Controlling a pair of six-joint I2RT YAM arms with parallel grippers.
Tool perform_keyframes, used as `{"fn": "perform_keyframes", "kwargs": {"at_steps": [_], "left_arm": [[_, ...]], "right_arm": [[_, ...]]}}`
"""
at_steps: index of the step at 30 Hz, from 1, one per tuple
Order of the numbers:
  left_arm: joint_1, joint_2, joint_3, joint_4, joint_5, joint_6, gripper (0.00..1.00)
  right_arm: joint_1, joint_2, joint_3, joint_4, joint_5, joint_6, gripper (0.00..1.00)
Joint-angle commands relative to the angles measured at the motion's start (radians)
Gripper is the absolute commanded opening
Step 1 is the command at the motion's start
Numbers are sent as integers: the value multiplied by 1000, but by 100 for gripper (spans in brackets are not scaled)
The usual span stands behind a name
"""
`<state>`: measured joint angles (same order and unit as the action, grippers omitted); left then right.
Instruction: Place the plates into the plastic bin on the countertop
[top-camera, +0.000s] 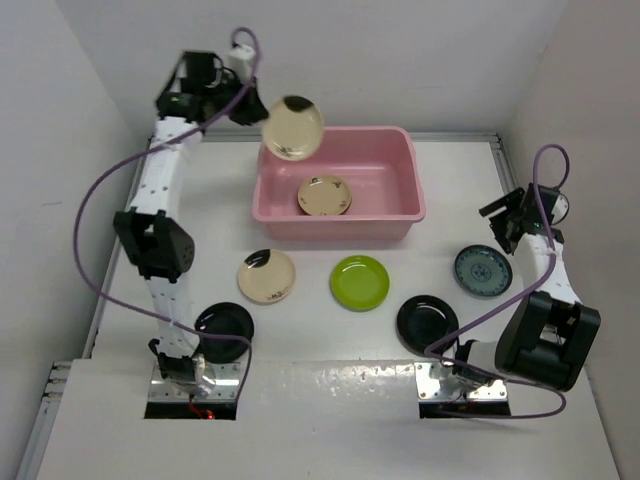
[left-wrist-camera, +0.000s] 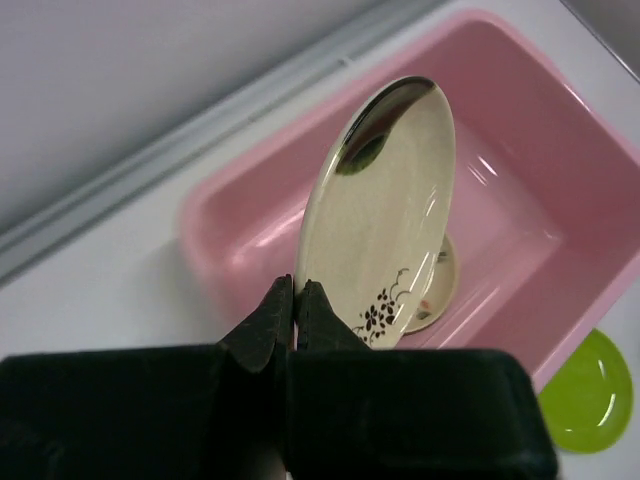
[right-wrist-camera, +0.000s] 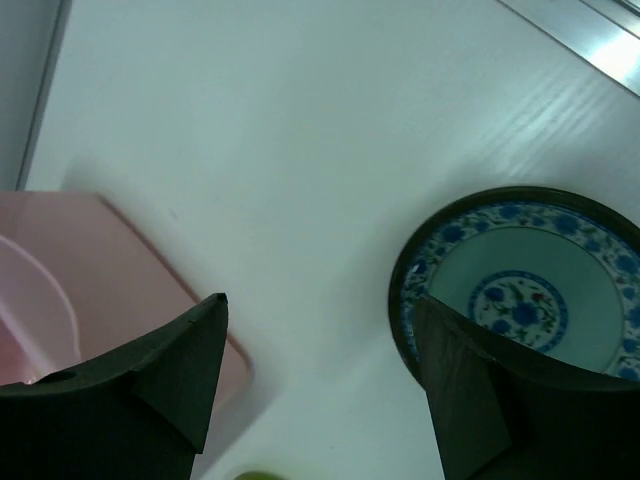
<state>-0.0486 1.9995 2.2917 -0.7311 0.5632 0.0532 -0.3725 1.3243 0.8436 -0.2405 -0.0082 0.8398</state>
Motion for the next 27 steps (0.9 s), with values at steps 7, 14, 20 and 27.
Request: {"fn": "perform_keyframes", "kwargs": {"at_steps": [7, 14, 20, 27], "left_arm": [[-197, 257, 18, 85, -71, -47, 0], [-229, 309, -49, 104, -54, -47, 0], [-229, 343, -67, 104, -97, -15, 47], [-272, 361, -5, 113, -106, 23, 64]], "right_arm": [[-77, -25, 11, -52, 13, -22, 76], [-158, -13, -58, -68, -44, 33, 76], [-167, 4, -63, -77, -41, 36, 80], [-209, -13, -103, -175, 122, 53, 82]]}}
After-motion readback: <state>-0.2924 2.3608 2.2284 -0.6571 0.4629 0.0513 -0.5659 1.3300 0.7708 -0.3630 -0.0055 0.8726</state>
